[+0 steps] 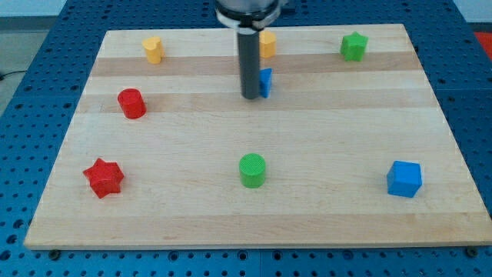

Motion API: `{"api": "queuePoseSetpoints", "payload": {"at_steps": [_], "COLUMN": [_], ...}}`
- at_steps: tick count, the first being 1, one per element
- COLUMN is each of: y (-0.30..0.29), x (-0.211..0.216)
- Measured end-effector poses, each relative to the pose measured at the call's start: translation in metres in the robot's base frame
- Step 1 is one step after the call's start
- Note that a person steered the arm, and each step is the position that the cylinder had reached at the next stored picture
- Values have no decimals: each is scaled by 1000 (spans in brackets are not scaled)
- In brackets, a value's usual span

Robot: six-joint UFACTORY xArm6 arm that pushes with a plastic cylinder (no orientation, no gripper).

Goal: Move the blue triangle towards center

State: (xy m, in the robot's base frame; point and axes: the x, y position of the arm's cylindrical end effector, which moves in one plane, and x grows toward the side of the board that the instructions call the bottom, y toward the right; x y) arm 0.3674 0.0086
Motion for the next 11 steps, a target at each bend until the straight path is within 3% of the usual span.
{"api": "queuePoseSetpoints", "payload": {"at_steps": [2, 3, 4, 6, 8, 11], "y": [63, 77, 55, -22, 22, -76], "x": [-3, -44, -58, 2, 59, 45]}}
